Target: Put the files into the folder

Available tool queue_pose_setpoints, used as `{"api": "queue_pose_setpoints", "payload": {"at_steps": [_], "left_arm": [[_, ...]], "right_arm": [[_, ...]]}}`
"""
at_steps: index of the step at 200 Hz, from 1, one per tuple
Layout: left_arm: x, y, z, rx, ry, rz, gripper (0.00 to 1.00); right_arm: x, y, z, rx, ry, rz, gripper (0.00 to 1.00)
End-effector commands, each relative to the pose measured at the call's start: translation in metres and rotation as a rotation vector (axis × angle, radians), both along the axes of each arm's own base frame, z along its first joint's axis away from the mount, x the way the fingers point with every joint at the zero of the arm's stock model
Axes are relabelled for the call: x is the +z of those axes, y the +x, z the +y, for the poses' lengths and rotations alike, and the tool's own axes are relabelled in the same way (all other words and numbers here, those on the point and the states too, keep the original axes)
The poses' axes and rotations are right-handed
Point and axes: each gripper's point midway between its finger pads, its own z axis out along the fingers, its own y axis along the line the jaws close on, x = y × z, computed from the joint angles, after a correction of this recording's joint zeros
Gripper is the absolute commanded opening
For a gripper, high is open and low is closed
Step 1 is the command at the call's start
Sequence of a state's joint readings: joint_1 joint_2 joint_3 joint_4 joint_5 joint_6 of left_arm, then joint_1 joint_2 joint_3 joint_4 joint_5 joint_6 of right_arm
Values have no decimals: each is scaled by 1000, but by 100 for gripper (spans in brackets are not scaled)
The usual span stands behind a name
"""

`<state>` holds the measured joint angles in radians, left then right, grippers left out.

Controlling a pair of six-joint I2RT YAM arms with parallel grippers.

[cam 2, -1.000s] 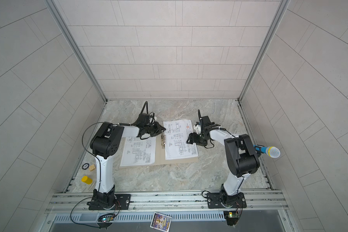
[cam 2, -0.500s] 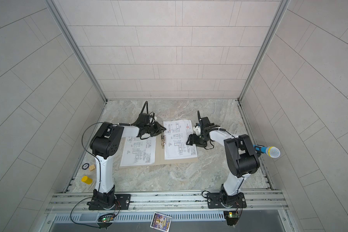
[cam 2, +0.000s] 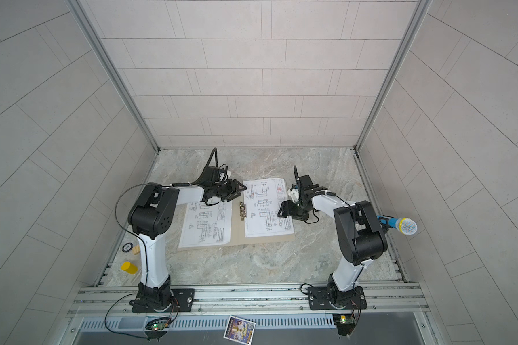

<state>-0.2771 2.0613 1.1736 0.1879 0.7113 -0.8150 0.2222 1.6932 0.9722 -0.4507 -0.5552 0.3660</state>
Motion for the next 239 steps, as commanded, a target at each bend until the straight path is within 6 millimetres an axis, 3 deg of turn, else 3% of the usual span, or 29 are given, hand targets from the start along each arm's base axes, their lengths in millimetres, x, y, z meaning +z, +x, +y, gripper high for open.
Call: {"api": "queue_pose_setpoints", "payload": {"at_steps": [1, 21, 49, 98, 149, 239], "left_arm": [[0, -3, 15, 19, 60, 25, 62], [6, -5, 17, 21, 64, 15, 65], [7, -13, 19, 27, 51, 21, 69], [11, -24, 24, 38, 71, 41, 63], [15, -34, 26, 42, 70, 64, 39], [0, -52, 21, 39, 76, 111, 29]], "right_arm": [[9, 1, 0, 18, -20, -24, 76], [18, 5, -3, 2, -31, -56, 76], [48, 16, -1, -23, -16, -135, 76], [80, 24, 32, -18, 41, -186, 74], [87, 33, 94, 9, 122, -192, 70], [78, 41, 163, 54, 166, -154, 64]]}}
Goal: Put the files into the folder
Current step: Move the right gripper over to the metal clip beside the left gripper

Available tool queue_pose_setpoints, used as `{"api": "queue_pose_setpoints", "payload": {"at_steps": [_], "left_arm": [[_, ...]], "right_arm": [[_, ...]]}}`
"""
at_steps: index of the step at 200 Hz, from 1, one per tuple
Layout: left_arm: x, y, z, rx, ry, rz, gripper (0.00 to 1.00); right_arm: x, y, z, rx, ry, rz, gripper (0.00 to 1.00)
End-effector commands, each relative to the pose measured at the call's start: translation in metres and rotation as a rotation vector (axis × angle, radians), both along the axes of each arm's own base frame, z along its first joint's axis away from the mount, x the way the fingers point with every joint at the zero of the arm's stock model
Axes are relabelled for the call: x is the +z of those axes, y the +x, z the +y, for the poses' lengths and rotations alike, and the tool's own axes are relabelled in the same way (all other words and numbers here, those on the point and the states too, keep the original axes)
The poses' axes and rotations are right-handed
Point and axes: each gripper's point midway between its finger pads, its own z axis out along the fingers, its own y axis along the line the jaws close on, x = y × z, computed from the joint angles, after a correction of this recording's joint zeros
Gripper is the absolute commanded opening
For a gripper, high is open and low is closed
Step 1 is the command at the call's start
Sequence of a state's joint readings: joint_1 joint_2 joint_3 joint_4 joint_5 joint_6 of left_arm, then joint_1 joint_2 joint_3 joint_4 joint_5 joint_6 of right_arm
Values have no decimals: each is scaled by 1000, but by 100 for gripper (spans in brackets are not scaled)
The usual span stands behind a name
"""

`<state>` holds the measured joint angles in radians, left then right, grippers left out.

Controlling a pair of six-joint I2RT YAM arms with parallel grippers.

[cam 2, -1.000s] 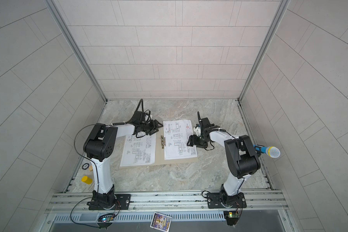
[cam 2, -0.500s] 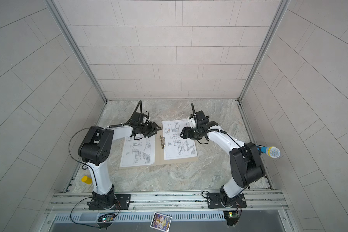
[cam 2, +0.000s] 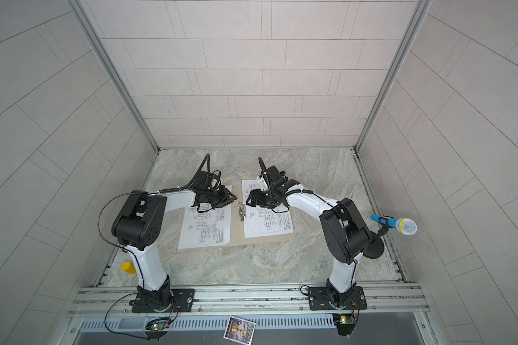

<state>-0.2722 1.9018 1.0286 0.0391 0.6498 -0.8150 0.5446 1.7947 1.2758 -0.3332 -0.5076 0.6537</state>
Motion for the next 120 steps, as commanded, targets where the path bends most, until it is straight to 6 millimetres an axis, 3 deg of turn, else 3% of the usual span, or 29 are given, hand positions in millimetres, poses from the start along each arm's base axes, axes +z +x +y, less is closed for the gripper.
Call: {"api": "queue_pose_setpoints", "payload": {"at_steps": [1, 47, 120], "left_arm": [[4, -3, -4, -5, -6, -5, 29], [1, -6, -19, -29, -12, 7, 28], [-10, -10, -20, -21, -3, 34, 24]], "right_arm": [[5, 5, 17, -10, 19, 6, 64], [-4, 5, 24, -31, 20, 43, 57], [-19, 1, 32, -18, -1, 82, 54]]}}
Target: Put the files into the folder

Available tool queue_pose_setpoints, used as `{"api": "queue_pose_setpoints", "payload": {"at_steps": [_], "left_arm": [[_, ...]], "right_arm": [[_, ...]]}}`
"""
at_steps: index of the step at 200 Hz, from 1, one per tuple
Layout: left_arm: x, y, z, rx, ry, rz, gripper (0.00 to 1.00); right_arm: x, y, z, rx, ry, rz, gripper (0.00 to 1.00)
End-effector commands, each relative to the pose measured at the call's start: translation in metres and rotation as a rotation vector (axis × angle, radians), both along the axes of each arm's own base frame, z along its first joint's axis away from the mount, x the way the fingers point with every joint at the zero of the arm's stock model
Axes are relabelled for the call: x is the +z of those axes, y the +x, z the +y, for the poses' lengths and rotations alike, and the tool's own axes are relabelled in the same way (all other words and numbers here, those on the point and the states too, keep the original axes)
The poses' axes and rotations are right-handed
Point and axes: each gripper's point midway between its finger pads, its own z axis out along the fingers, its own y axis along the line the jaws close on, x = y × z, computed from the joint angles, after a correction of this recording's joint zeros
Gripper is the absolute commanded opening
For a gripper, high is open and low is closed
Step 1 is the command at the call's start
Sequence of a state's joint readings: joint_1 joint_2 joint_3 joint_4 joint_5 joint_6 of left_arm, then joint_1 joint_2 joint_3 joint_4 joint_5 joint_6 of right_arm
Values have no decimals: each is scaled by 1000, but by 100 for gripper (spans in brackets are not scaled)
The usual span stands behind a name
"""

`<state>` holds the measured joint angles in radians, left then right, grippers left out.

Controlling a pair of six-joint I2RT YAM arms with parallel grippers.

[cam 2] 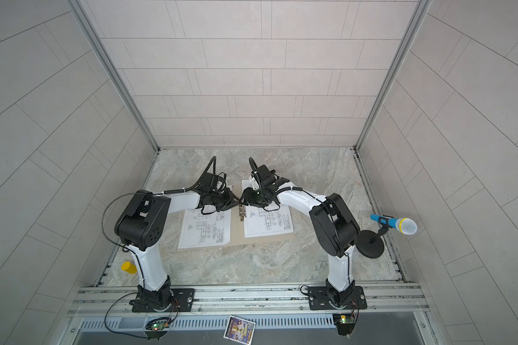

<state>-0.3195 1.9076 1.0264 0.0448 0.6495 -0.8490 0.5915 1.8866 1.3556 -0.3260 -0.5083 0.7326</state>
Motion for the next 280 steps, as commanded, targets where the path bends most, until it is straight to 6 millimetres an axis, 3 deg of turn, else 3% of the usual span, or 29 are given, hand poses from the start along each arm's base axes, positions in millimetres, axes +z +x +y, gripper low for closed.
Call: {"api": "queue_pose_setpoints", "payload": {"at_steps": [1, 47, 86, 123, 280], "left_arm": [[-8, 0, -1, 2, 6, 10, 24], [-20, -2, 1, 10, 19, 31, 18], [-19, 1, 1, 20, 14, 27, 18], [-19, 1, 0, 32, 22, 24, 10], [-17, -1, -4, 69, 12, 7, 5]], "right_arm": [[-9, -3, 3, -5, -19, 31, 54], [-10, -2, 4, -8, -23, 28, 54], [-13, -2, 7, 2, -31, 32, 54], [-14, -1, 9, 4, -38, 38, 53], [-28, -6, 9, 25, -86, 68, 37]]}}
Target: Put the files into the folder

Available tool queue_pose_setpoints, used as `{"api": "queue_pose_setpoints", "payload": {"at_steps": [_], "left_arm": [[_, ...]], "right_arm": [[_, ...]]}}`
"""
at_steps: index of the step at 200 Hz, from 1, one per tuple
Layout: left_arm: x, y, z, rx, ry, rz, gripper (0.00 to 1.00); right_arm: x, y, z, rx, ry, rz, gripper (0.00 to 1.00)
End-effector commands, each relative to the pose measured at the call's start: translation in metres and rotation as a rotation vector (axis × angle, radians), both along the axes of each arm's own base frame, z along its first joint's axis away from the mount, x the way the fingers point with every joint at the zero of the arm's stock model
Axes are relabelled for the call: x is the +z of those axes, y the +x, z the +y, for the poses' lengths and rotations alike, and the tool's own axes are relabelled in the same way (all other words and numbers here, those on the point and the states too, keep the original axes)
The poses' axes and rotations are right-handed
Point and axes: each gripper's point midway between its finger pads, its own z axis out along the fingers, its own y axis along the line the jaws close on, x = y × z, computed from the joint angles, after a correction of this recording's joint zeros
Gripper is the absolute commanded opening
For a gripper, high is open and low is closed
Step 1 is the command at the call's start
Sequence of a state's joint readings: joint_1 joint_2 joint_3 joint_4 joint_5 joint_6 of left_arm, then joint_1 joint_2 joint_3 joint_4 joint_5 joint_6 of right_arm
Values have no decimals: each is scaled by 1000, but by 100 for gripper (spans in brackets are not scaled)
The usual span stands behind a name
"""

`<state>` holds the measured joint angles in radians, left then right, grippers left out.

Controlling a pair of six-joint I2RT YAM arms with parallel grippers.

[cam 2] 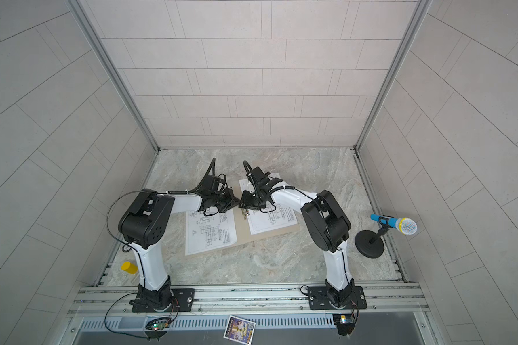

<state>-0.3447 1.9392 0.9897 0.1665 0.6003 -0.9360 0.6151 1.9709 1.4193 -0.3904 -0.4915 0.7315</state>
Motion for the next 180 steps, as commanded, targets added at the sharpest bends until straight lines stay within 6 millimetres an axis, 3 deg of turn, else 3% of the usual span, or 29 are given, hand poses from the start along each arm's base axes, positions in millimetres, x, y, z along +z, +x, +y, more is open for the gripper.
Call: {"api": "queue_pose_setpoints", "payload": {"at_steps": [1, 180], "left_arm": [[-5, -6, 2, 5, 21, 15, 5], [-11, -10, 5, -9, 46, 16, 5]], "right_arm": [[-3, -2, 0, 10, -27, 8, 37], [33, 9, 8, -24, 97, -35, 41]]}}
